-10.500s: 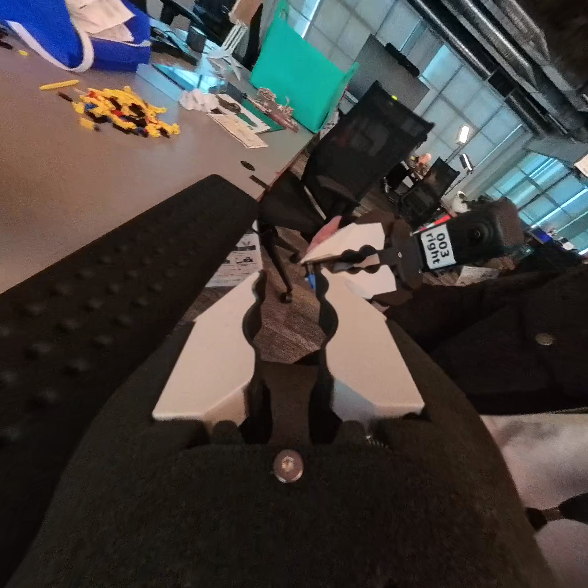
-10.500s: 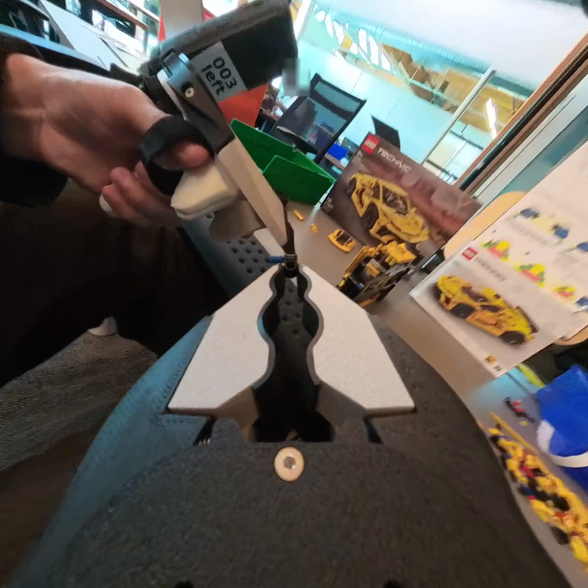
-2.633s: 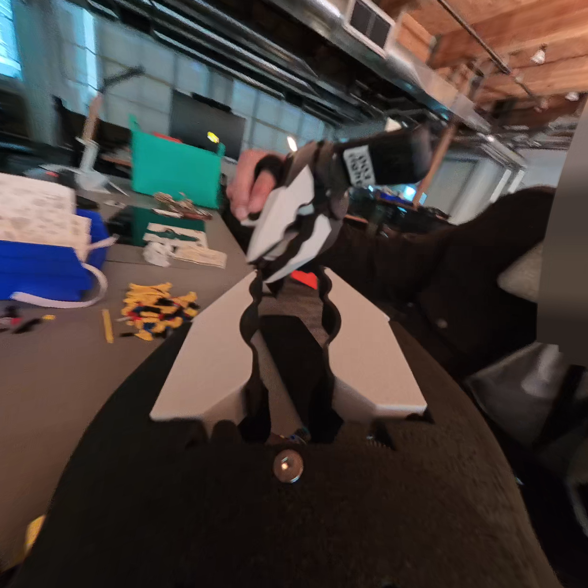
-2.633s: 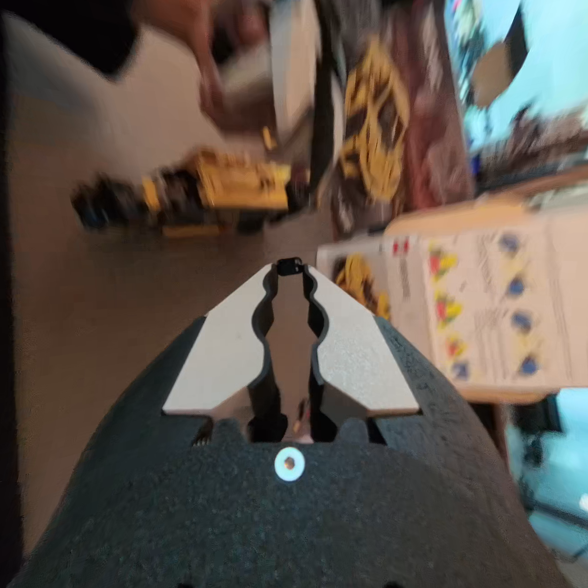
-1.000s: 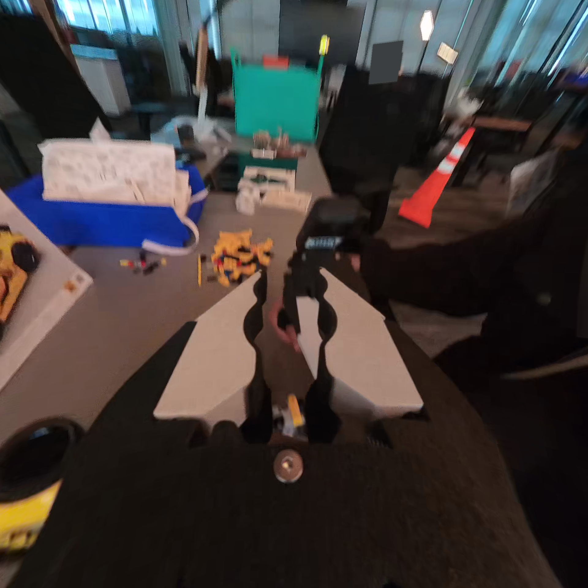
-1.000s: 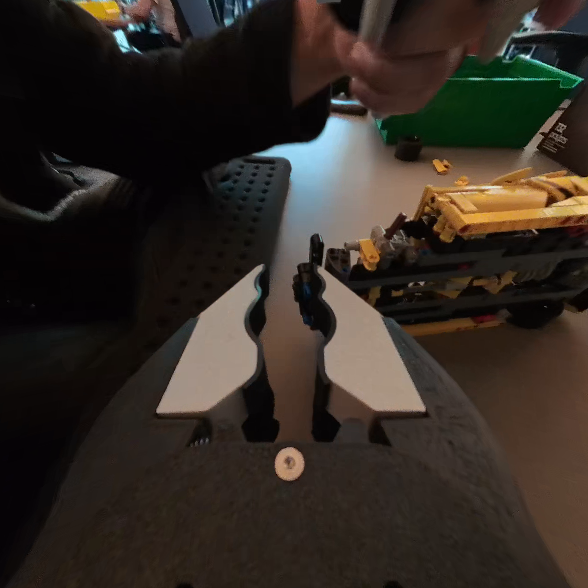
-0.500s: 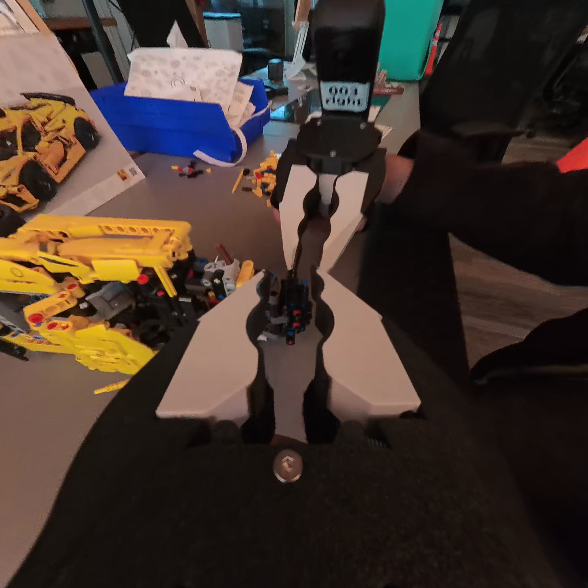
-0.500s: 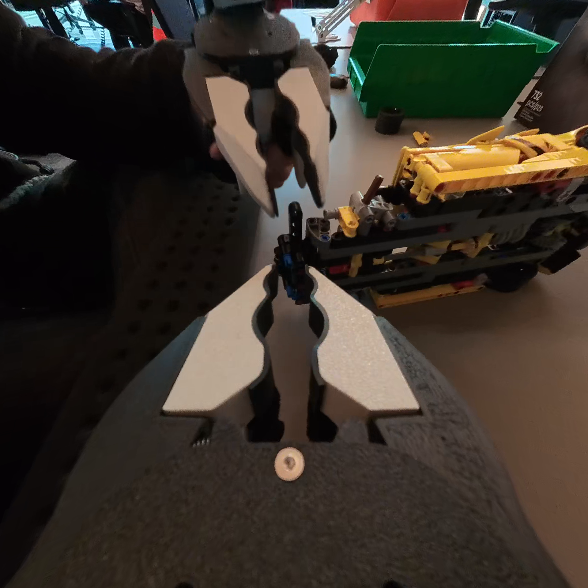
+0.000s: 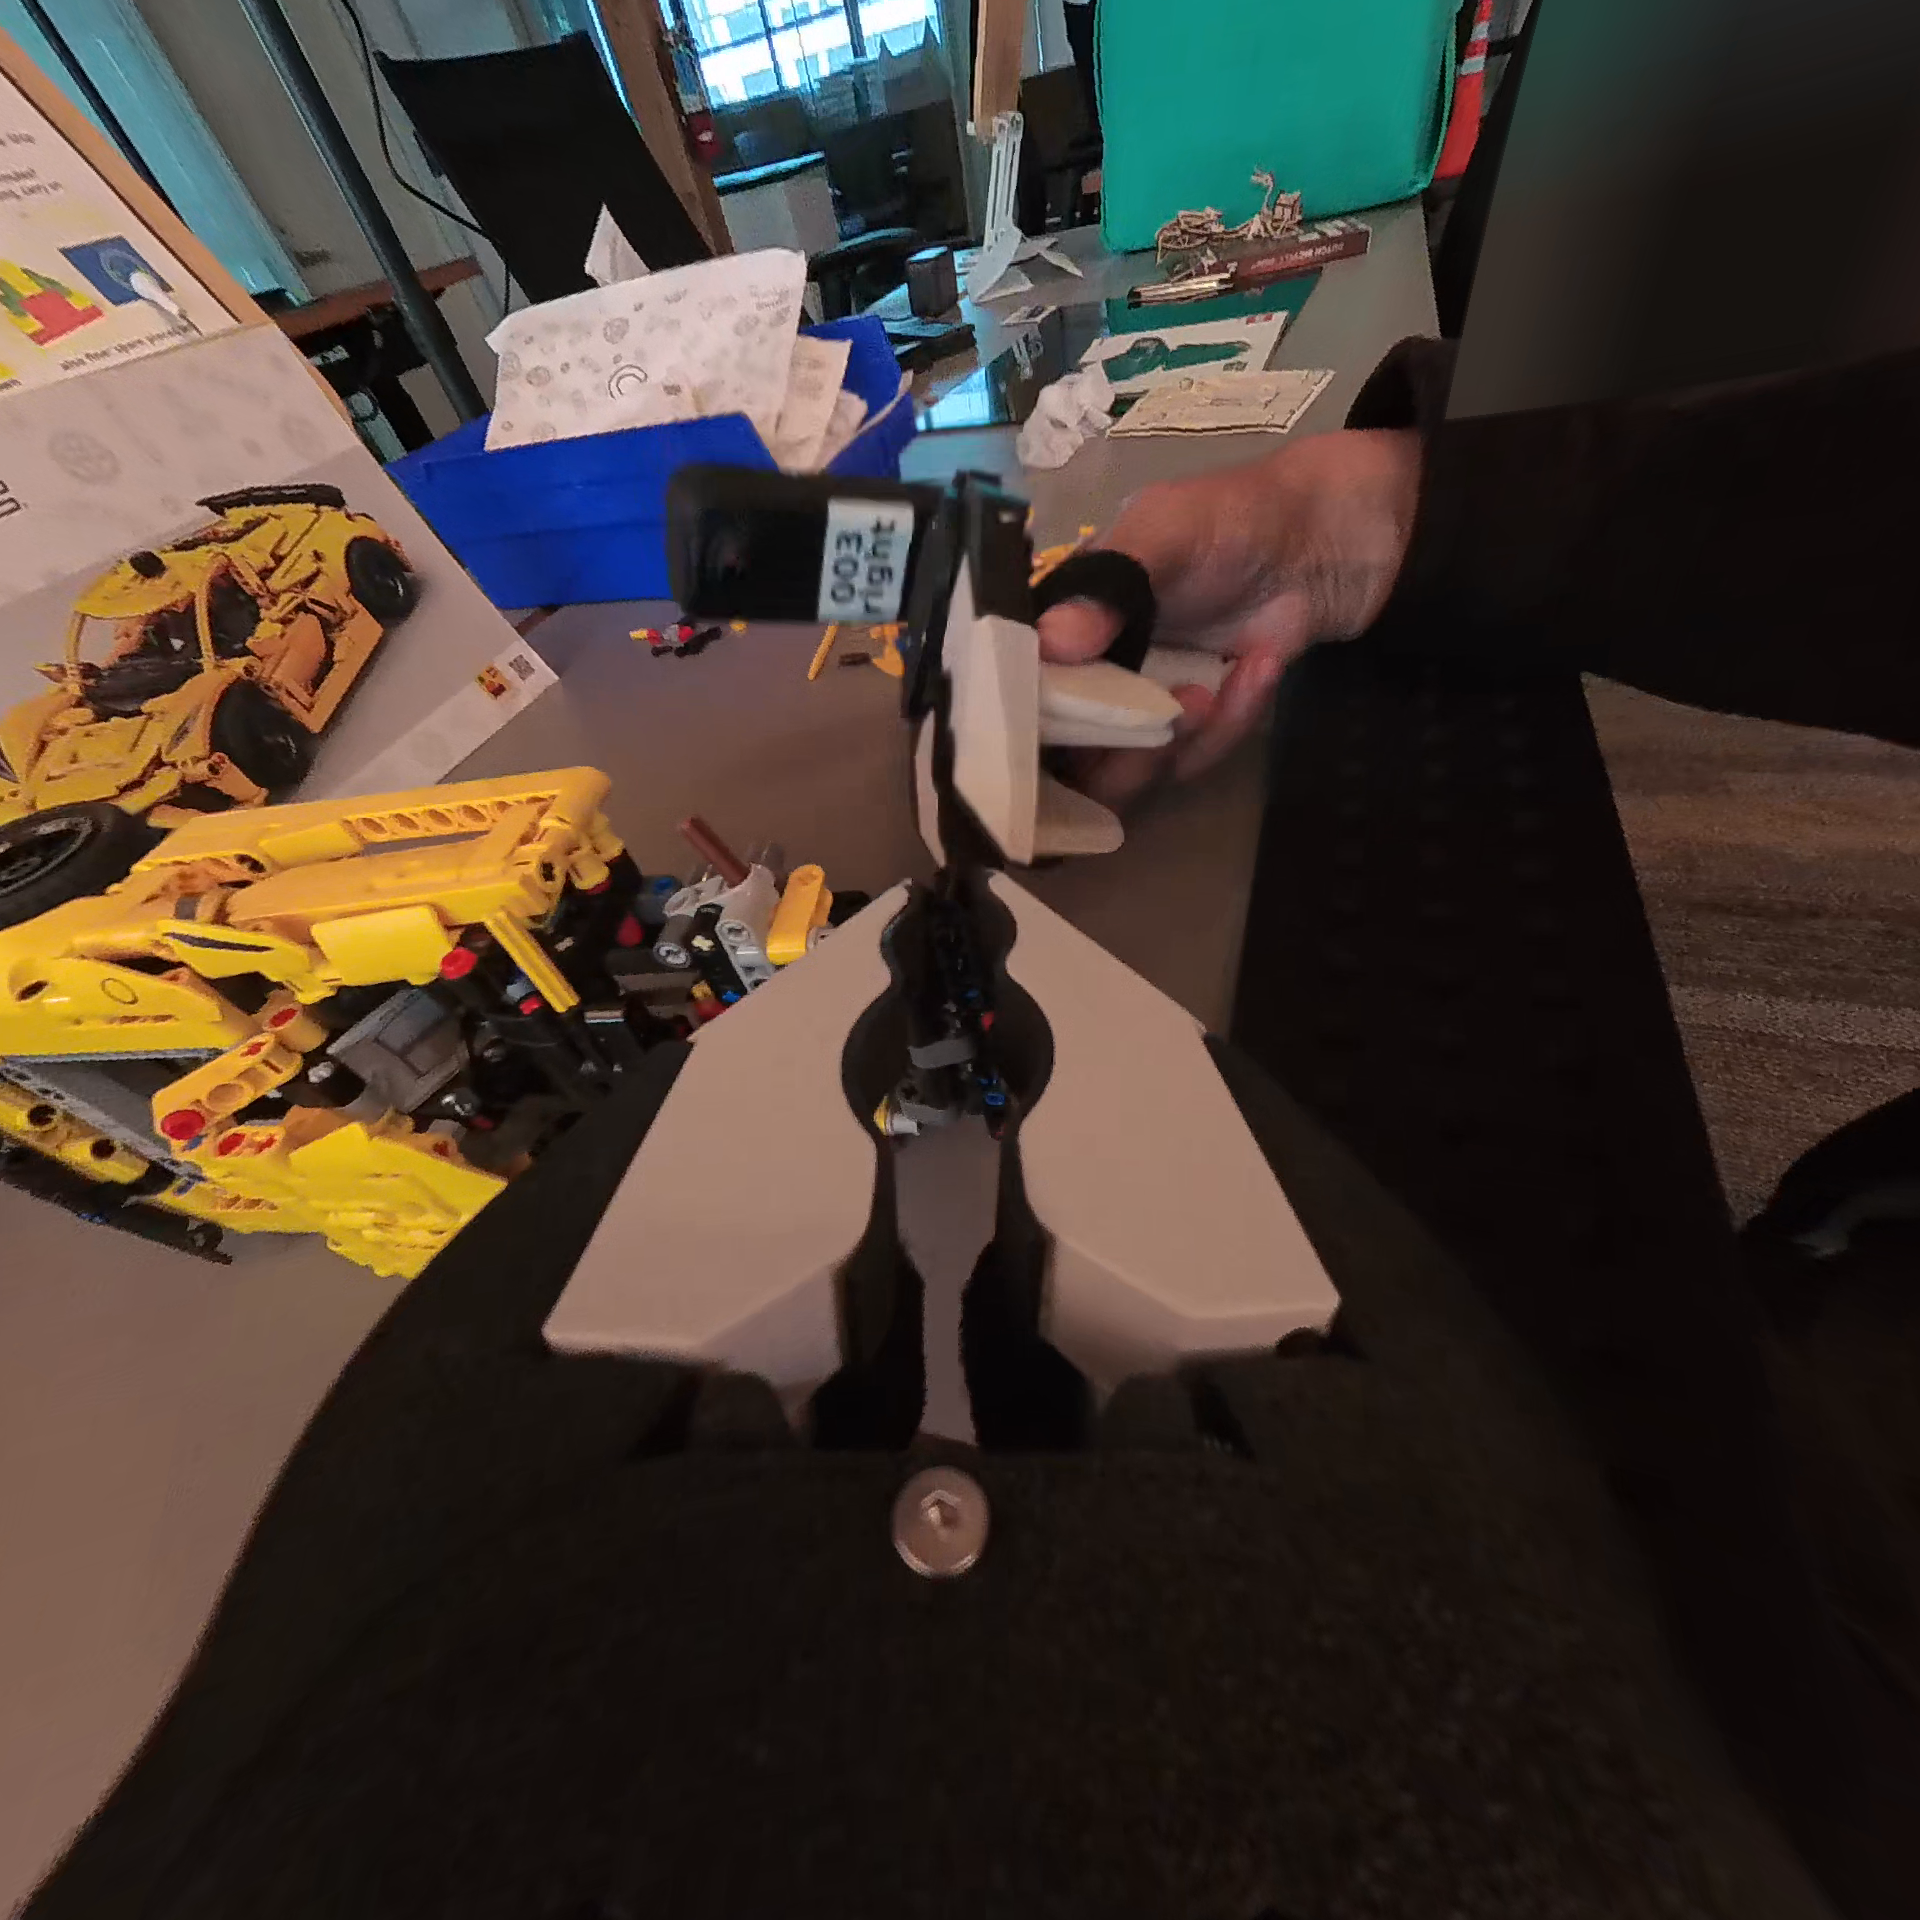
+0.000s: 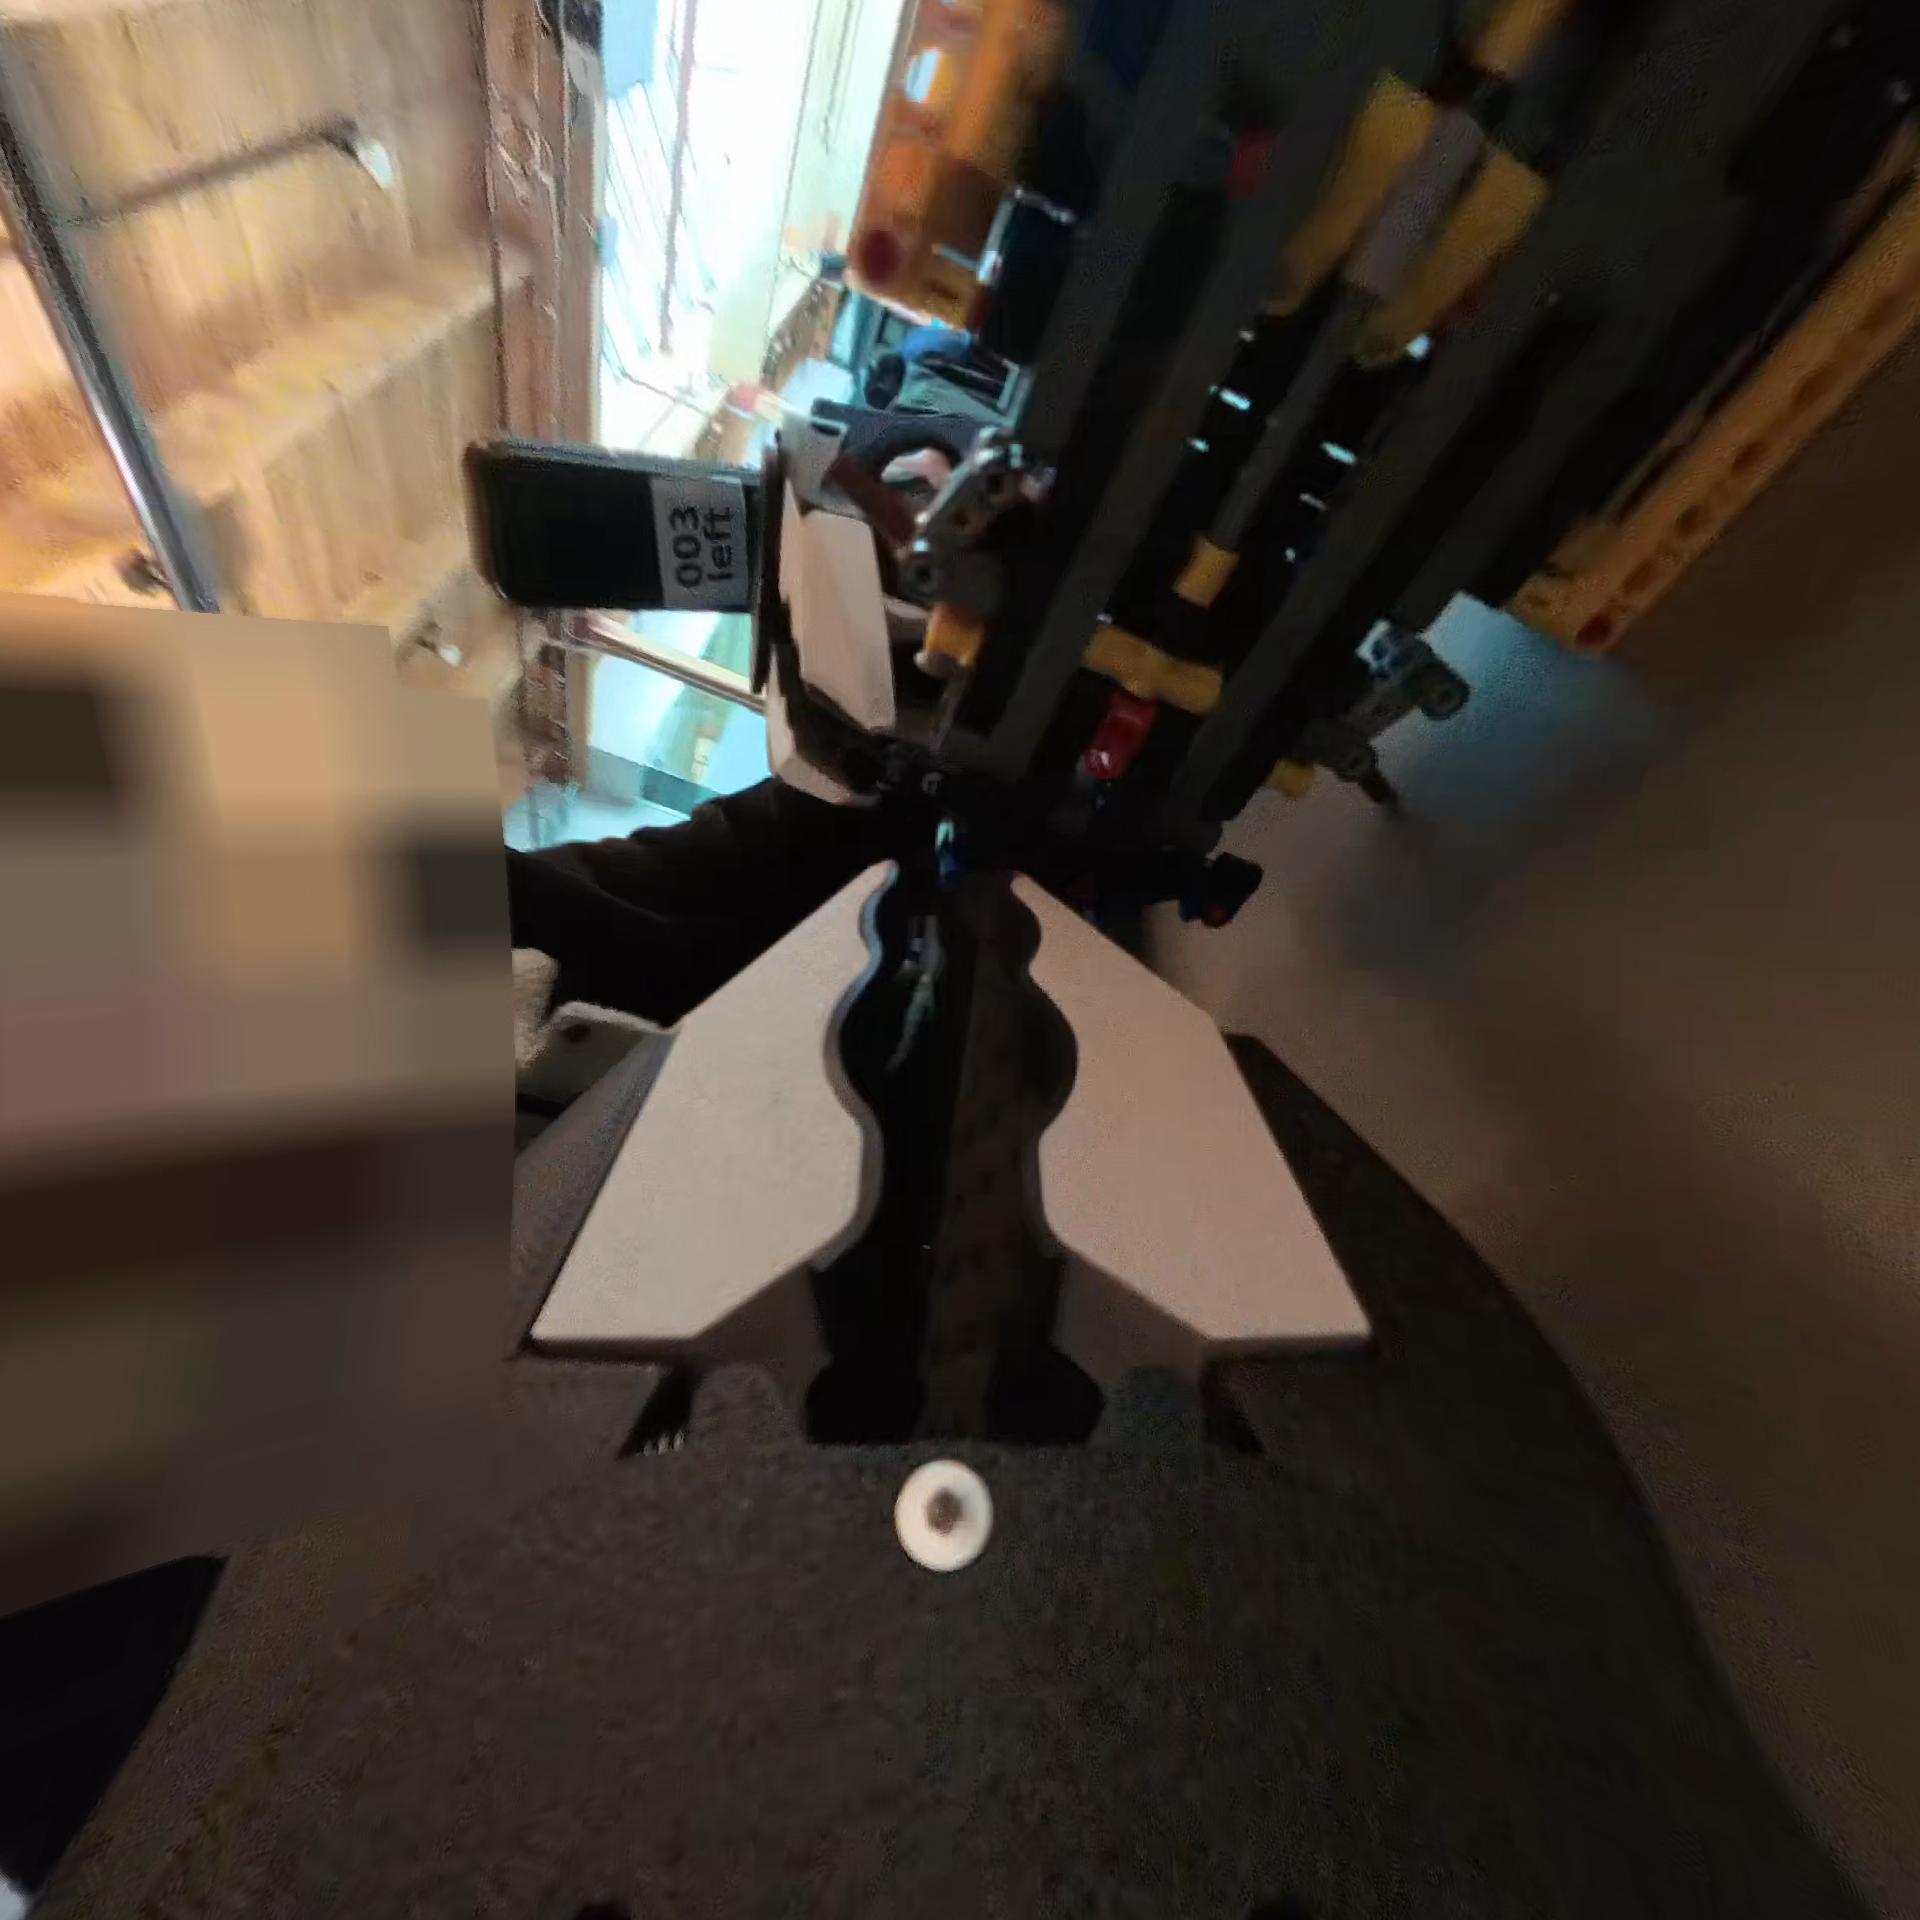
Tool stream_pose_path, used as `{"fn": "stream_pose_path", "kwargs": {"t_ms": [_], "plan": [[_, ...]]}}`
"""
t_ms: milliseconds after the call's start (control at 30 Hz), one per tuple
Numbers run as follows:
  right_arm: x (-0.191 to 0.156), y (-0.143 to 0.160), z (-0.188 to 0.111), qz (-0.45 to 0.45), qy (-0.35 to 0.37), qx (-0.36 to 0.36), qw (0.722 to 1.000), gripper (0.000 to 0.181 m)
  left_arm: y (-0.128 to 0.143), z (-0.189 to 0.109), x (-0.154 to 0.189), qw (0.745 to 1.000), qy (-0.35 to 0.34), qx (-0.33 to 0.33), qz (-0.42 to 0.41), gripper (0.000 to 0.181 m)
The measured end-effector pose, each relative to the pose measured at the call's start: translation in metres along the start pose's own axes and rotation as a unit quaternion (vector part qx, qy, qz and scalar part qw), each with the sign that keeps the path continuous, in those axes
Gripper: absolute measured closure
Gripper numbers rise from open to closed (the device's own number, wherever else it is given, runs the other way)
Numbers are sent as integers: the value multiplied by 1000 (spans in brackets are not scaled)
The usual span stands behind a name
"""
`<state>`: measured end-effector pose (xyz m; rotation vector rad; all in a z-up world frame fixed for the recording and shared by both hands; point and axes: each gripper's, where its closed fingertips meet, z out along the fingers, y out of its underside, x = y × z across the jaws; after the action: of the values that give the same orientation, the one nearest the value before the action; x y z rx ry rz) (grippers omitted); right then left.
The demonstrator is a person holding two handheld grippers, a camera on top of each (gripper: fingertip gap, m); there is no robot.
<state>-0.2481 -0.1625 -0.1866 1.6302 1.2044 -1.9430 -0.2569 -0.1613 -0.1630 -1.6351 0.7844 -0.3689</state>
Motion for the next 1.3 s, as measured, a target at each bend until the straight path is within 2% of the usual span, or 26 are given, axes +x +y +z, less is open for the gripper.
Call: {"fn": "stream_pose_path", "kwargs": {"t_ms": [100, 200, 500, 700, 1000, 1133, 1300], "plan": [[1, 0, -3, 41, -18, 13, 999, 170, -2, 4, -1, 1000, -12, 14, 1, 174], [6, -3, -9, 43, -4, 29, 999, 174, -2, 10, -3, 999, -29, 14, 12, 174], [5, -3, -12, 59, -16, 45, 997, 168, -2, 13, -5, 999, -33, 20, 2, 174], [10, 3, -10, 44, 20, 24, 999, 162, -2, 12, -4, 999, -33, 20, 2, 174], [0, 1, -7, 51, -12, 27, 998, 156, -2, 12, -4, 999, -32, 23, -4, 174], [1, 1, -7, 53, -7, 34, 998, 158, -2, 12, -4, 999, -36, 22, 5, 174], [1, -4, -8, 51, 10, 74, 996, 175, -3, 13, -5, 999, -36, 22, 5, 174]]}}
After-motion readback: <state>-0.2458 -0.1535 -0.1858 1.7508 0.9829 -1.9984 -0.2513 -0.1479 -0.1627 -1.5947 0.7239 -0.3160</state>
